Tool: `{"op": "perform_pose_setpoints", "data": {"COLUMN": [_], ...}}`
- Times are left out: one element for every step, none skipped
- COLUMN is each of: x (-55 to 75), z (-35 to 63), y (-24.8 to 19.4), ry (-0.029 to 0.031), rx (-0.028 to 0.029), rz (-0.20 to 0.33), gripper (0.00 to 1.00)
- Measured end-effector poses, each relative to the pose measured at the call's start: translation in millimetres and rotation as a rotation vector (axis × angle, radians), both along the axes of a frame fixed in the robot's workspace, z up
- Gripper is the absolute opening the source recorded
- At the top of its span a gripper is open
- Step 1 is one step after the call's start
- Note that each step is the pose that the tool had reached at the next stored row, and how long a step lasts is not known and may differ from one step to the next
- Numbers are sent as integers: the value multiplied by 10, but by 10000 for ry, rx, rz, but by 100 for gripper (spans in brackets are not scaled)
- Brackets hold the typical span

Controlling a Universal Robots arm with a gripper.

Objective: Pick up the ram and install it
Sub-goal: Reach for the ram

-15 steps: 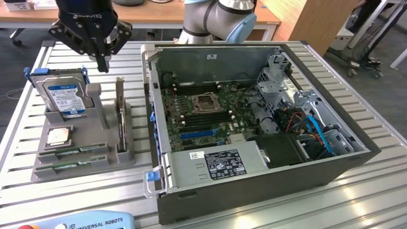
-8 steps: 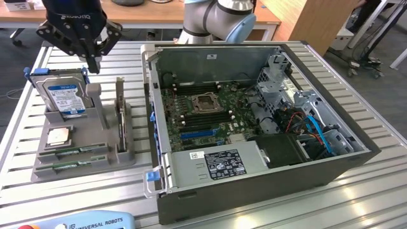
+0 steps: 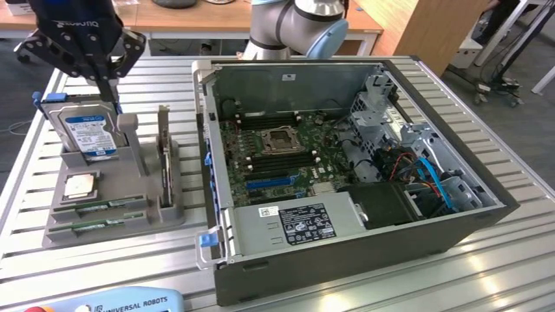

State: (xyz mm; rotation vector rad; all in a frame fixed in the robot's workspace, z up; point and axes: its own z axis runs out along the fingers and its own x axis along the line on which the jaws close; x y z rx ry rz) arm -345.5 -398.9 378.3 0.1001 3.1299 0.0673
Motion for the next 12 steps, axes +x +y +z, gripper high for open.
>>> {"op": "perform_pose_setpoints", "data": {"x": [-26,-51,-76,-102,-131,-158,-184,-210,-235,-261,-283,-294], "z": [-2,-4,-7,-9,-12,-14,-17,-19,-22,-24,-27,-28], "y": [0,0,0,0,0,0,0,0,0,0,0,0], "ry": [3,7,9,12,15,18,21,25,29,33,38,38], "rx": [0,0,-1,-1,-2,-2,-1,-2,-3,-3,-4,-3], "rz": [6,10,15,21,26,32,38,43,48,53,56,58], "gripper": [10,10,10,10,10,10,10,10,10,10,10,10]}}
